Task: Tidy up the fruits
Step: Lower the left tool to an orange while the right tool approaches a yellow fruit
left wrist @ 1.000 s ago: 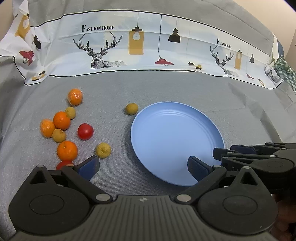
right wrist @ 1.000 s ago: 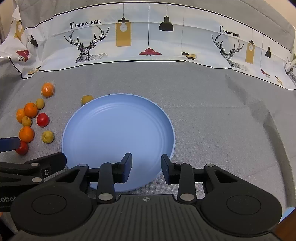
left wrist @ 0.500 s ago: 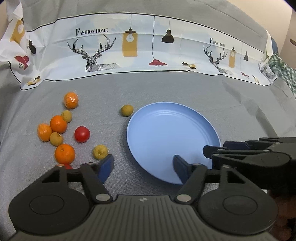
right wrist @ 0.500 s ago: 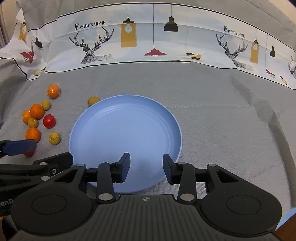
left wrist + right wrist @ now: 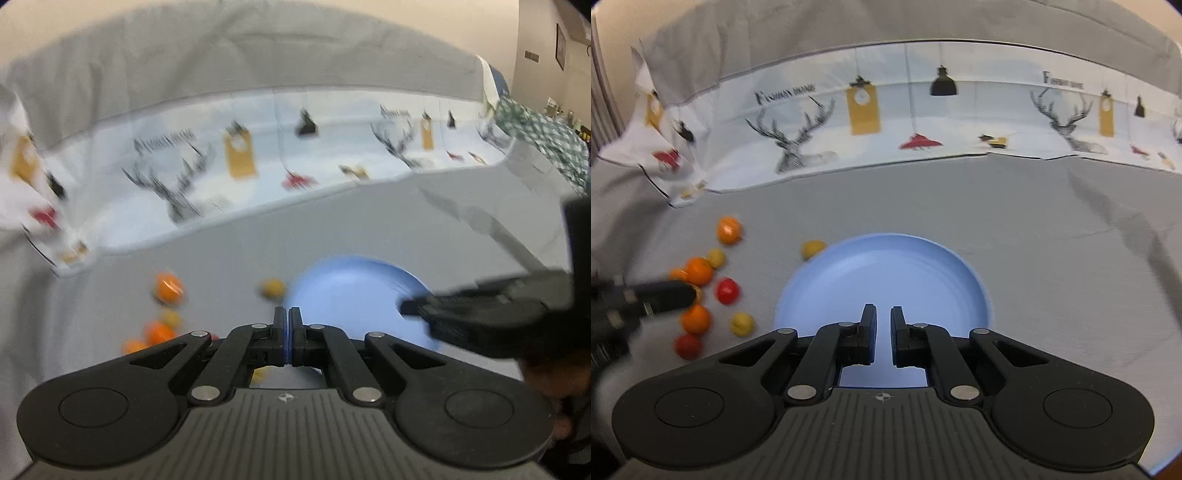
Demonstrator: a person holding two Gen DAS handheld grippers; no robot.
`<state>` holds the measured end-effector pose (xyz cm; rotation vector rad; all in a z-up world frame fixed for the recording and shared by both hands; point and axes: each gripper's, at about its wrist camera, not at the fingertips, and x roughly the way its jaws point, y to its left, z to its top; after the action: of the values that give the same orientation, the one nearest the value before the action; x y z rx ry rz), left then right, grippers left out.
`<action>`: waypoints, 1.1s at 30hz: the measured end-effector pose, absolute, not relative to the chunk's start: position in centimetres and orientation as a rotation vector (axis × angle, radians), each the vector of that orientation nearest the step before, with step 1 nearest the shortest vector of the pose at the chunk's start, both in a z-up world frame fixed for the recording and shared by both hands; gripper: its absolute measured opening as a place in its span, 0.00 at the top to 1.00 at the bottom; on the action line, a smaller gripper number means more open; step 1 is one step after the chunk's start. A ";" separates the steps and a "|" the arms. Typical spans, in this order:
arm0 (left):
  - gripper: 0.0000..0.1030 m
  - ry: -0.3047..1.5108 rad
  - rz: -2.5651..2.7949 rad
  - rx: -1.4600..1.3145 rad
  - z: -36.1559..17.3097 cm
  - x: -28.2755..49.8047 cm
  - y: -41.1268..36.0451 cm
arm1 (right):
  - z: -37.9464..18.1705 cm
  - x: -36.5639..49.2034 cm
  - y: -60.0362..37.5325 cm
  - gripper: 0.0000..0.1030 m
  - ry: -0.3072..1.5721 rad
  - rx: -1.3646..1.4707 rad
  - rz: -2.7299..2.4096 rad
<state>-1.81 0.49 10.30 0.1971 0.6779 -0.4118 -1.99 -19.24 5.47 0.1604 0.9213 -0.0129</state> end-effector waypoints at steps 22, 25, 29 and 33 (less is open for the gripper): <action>0.71 1.091 -0.153 -0.328 2.5 7.1 11.2 | 0.9 0.3 -8.0 0.67 0.886 -0.011 0.351; 0.65 1.106 -0.152 -0.306 2.1 7.2 10.6 | 0.4 0.8 -6.9 0.63 0.877 -0.056 0.364; 0.56 1.126 -0.147 -0.258 1.5 7.5 9.6 | -0.8 1.5 -5.8 0.62 0.897 -0.114 0.367; 0.53 1.138 -0.150 -0.208 1.0 7.7 8.6 | -1.7 2.0 -5.3 0.60 0.904 -0.178 0.328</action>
<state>7.71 8.64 1.03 -0.2082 1.1381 -0.1504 2.03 -5.31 -1.69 -0.1784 0.9036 0.3277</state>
